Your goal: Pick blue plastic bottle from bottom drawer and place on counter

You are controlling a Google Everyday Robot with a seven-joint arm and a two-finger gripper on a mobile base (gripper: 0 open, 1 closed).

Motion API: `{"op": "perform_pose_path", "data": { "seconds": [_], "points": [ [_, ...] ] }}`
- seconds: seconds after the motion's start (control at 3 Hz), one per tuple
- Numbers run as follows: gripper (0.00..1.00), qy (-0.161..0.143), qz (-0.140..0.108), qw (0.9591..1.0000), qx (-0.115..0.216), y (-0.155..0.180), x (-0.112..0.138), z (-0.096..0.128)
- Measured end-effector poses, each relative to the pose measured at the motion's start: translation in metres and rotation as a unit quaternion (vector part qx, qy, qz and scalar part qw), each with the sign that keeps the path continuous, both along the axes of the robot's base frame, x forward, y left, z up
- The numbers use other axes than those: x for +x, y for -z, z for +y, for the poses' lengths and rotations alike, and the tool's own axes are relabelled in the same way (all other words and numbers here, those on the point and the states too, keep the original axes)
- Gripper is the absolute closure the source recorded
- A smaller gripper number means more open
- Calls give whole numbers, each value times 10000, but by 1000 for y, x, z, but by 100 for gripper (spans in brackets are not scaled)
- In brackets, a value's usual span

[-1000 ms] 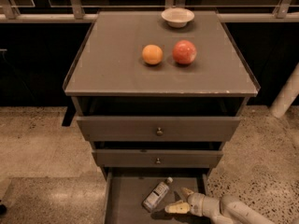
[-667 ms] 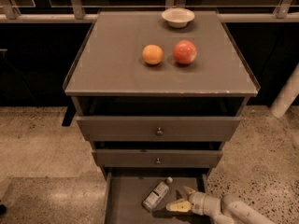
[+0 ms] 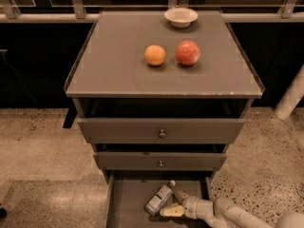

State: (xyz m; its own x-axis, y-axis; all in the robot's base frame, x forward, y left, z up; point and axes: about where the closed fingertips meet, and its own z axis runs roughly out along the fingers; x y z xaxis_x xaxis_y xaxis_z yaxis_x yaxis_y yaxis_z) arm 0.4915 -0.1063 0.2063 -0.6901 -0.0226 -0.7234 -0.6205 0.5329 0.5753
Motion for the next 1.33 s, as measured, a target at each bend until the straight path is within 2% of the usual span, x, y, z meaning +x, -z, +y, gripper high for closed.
{"op": "perform_pose_path", "data": {
  "seconds": [0.33, 0.67, 1.0, 1.33],
  "points": [
    [0, -156, 69, 9998, 107, 15, 7, 24],
    [0, -589, 13, 9981, 176, 30, 28, 70],
    [0, -595, 10, 9981, 175, 30, 28, 71],
    [0, -722, 52, 9971, 250, 30, 24, 82]
  ]
}}
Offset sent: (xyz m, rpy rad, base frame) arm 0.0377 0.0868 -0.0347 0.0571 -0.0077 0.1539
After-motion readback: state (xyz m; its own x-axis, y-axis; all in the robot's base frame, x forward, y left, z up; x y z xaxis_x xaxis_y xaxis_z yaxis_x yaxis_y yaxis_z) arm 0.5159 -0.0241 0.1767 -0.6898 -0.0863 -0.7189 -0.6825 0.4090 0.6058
